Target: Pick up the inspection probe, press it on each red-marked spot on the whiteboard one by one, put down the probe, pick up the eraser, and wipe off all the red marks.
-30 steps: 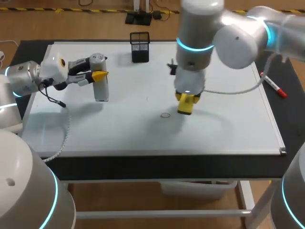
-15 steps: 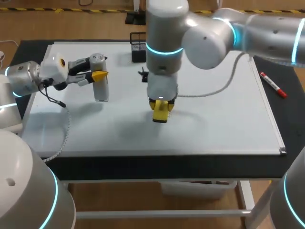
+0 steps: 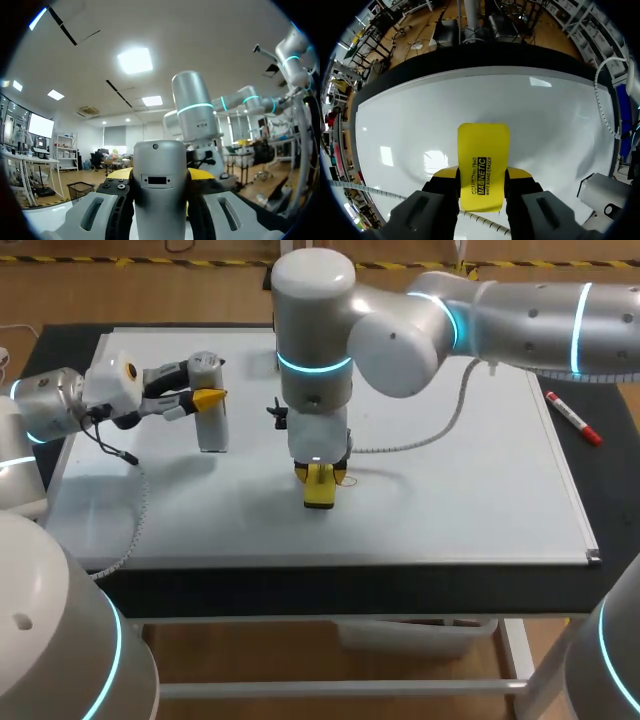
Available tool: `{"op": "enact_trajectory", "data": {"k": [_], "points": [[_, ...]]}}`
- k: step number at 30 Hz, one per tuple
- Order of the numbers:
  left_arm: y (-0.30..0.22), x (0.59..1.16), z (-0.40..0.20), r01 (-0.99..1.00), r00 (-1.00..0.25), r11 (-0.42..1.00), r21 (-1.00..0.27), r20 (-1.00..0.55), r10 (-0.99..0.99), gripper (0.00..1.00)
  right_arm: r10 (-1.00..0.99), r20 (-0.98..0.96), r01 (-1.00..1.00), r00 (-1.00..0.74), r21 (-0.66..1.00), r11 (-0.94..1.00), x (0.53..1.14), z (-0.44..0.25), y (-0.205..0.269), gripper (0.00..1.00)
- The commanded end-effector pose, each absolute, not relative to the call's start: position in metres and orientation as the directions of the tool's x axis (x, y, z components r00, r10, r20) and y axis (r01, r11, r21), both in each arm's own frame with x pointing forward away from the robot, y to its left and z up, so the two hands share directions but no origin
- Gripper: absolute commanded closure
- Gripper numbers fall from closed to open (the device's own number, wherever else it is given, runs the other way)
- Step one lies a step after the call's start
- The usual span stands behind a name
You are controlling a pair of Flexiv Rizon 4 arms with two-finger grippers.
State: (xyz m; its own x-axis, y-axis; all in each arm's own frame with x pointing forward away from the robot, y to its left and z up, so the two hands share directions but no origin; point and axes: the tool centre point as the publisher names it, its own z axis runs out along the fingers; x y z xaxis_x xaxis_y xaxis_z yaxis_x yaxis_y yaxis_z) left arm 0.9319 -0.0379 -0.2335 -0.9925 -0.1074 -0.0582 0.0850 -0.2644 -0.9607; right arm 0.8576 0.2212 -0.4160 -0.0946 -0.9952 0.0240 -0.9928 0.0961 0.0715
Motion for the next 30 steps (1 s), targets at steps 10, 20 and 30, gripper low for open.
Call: {"op": "enact_trajectory", "data": {"k": [10,20,30], "points": [[-0.038,0.932,-0.233,0.087,-0.992,-0.265,-0.96,-0.06,-0.109,1.0,-0.996,-0.007,-0.994,-0.091,0.067,0.091,0.86,-0.423,0.204,1.0],[-0.038,0.932,-0.233,0.087,-0.992,-0.265,-0.96,-0.06,-0.109,1.0,-0.994,-0.014,-0.992,-0.112,0.065,0.111,0.86,-0.429,0.187,1.0],[-0.038,0.932,-0.233,0.087,-0.992,-0.265,-0.96,-0.06,-0.109,1.0,-0.99,-0.014,-0.988,-0.143,0.062,0.142,0.861,-0.43,0.169,1.0]]}}
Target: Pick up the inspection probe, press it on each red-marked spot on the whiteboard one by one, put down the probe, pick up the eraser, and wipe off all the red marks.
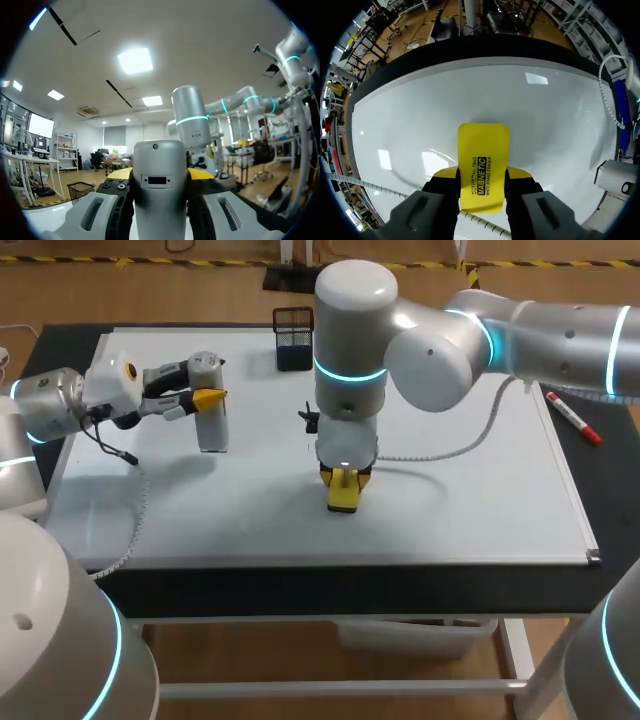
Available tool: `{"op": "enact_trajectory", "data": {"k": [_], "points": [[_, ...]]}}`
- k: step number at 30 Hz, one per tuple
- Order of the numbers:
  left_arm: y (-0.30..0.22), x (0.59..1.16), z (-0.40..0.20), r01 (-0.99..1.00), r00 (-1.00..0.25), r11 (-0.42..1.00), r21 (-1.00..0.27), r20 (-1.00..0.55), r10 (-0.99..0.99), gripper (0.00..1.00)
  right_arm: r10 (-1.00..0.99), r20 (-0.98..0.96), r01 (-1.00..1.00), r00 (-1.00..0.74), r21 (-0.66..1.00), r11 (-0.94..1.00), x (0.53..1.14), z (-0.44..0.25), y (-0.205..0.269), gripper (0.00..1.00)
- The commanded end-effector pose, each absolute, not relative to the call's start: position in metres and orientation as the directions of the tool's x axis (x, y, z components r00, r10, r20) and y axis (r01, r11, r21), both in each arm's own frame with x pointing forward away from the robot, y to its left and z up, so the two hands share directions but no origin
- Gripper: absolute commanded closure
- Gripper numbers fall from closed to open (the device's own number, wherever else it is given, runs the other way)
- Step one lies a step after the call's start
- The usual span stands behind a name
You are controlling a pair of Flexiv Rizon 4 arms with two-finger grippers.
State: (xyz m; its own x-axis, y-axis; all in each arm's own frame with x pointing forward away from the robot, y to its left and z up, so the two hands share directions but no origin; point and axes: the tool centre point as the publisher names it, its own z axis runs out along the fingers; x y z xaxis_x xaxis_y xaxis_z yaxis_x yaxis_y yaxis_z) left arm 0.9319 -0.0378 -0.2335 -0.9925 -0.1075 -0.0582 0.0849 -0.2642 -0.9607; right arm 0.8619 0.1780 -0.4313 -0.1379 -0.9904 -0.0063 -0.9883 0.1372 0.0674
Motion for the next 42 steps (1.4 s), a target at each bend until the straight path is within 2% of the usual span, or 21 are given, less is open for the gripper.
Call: {"op": "enact_trajectory", "data": {"k": [1,16,27,34,42], "points": [[-0.038,0.932,-0.233,0.087,-0.992,-0.265,-0.96,-0.06,-0.109,1.0,-0.989,-0.015,-0.988,-0.145,0.061,0.144,0.861,-0.43,0.167,1.0],[-0.038,0.932,-0.233,0.087,-0.992,-0.265,-0.96,-0.06,-0.109,1.0,-0.977,0.001,-0.976,-0.213,0.05,0.213,0.862,-0.43,0.134,1.0],[-0.038,0.932,-0.233,0.087,-0.992,-0.265,-0.96,-0.06,-0.109,1.0,-0.975,0.026,-0.975,-0.22,0.015,0.221,0.867,-0.411,0.129,1.0],[-0.038,0.932,-0.233,0.087,-0.992,-0.265,-0.96,-0.06,-0.109,1.0,-0.986,-0.013,-0.986,-0.166,-0.027,0.166,0.882,-0.387,0.155,1.0],[-0.038,0.932,-0.233,0.087,-0.992,-0.265,-0.96,-0.06,-0.109,1.0,-0.996,-0.054,-0.997,-0.076,-0.021,0.077,0.882,-0.396,0.198,1.0]]}}
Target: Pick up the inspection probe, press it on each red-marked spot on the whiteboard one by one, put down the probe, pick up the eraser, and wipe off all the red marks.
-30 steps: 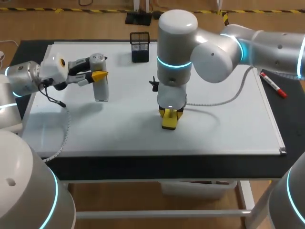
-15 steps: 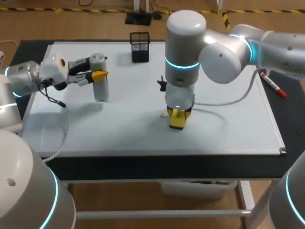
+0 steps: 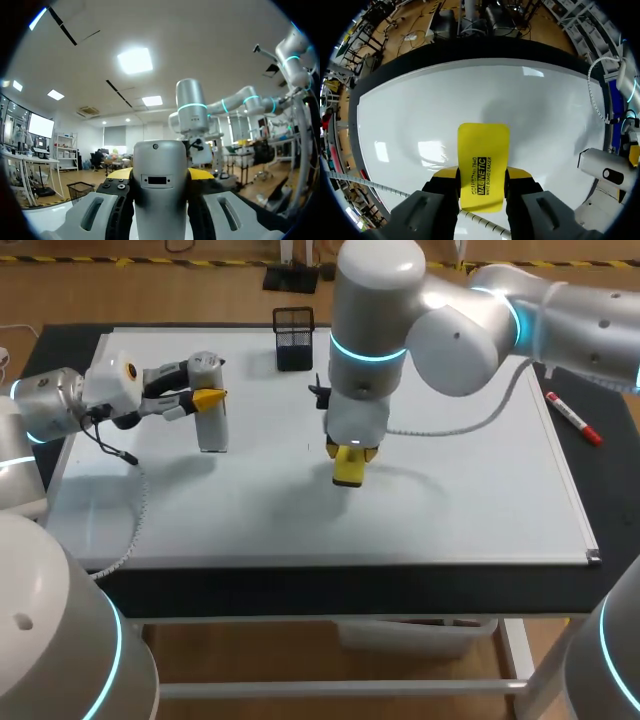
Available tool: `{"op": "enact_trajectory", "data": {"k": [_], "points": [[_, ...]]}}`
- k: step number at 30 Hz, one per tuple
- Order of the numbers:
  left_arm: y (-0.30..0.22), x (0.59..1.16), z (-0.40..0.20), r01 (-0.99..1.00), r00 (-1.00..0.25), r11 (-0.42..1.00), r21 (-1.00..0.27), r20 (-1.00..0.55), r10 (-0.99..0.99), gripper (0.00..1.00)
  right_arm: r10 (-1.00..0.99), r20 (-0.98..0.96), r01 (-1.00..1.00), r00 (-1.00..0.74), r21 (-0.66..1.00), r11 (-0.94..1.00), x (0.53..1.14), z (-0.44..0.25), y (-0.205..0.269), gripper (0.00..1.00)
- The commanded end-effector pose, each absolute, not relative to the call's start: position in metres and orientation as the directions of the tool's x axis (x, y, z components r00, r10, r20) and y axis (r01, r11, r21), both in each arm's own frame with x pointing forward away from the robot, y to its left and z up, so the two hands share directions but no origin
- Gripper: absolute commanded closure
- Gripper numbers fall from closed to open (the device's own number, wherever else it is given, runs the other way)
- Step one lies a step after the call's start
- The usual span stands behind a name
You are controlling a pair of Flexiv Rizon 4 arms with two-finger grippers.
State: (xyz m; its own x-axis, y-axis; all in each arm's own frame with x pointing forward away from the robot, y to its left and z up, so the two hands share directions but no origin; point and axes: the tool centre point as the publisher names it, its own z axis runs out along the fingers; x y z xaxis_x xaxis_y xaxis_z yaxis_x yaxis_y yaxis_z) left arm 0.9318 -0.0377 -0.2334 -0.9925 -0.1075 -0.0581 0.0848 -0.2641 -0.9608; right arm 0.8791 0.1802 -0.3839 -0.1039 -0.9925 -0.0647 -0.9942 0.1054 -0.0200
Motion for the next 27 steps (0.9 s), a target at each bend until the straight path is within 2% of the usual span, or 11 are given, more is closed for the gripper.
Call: {"op": "enact_trajectory", "data": {"k": [1,12,27], "points": [[-0.038,0.932,-0.233,0.087,-0.992,-0.265,-0.96,-0.06,-0.109,1.0,-0.996,-0.056,-0.998,-0.063,-0.018,0.064,0.88,-0.398,0.202,1.0],[-0.038,0.932,-0.233,0.087,-0.992,-0.265,-0.96,-0.06,-0.109,1.0,-0.998,-0.06,-1.0,-0.012,0.005,0.011,0.873,-0.414,0.218,1.0],[-0.038,0.932,-0.233,0.087,-0.992,-0.265,-0.96,-0.06,-0.109,1.0,-0.999,-0.041,-1.0,-0.006,0.021,0.005,0.87,-0.429,0.21,1.0]]}}
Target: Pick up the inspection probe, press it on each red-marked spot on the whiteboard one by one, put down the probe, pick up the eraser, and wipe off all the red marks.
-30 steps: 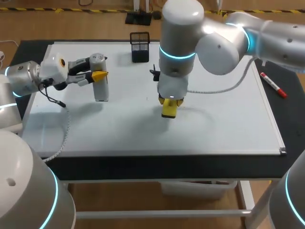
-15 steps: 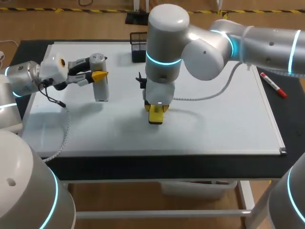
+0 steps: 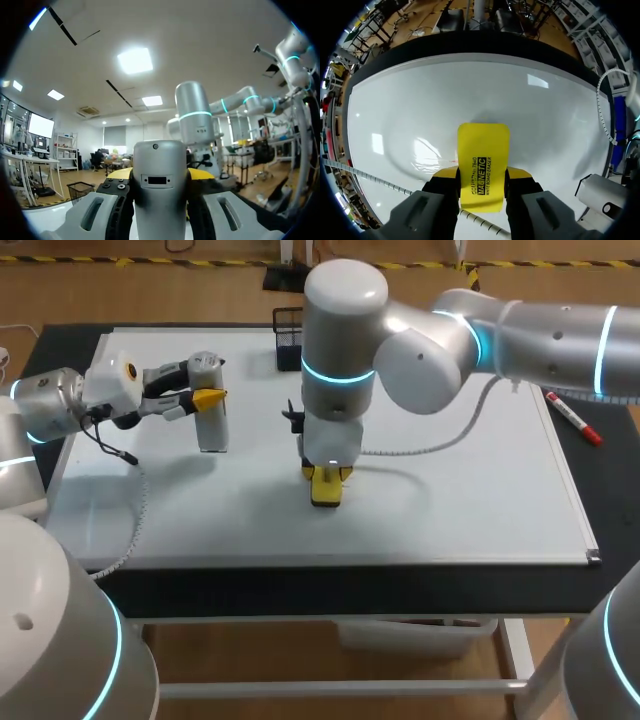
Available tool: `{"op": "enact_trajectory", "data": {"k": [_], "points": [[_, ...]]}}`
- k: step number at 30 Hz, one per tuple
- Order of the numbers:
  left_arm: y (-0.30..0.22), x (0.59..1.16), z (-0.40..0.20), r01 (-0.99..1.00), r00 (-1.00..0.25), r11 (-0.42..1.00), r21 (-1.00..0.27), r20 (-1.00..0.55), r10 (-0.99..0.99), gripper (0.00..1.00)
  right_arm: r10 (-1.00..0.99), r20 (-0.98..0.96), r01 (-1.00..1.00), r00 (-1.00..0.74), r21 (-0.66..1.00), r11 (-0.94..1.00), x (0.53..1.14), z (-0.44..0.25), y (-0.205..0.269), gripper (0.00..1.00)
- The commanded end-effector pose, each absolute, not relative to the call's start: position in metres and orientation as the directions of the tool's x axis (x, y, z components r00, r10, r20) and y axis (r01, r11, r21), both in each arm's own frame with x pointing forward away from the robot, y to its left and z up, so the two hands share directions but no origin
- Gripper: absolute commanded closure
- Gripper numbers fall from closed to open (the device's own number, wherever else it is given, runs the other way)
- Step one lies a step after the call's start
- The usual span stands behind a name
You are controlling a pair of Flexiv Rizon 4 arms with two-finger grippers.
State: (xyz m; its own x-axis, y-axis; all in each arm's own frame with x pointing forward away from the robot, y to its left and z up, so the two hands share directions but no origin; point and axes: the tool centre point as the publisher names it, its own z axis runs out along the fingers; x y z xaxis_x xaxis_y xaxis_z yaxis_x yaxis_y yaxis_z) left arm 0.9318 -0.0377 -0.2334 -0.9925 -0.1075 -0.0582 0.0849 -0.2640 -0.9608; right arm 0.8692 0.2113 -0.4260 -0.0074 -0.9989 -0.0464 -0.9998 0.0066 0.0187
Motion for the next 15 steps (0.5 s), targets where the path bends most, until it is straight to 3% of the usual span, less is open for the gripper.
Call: {"op": "enact_trajectory", "data": {"k": [1,15], "points": [[-0.038,0.932,-0.233,0.087,-0.992,-0.265,-0.96,-0.06,-0.109,1.0,-0.999,-0.04,-1.0,-0.01,0.024,0.009,0.87,-0.43,0.208,1.0],[-0.038,0.932,-0.233,0.087,-0.992,-0.265,-0.96,-0.06,-0.109,1.0,-0.996,-0.027,-0.996,-0.08,0.026,0.08,0.869,-0.435,0.173,1.0]]}}
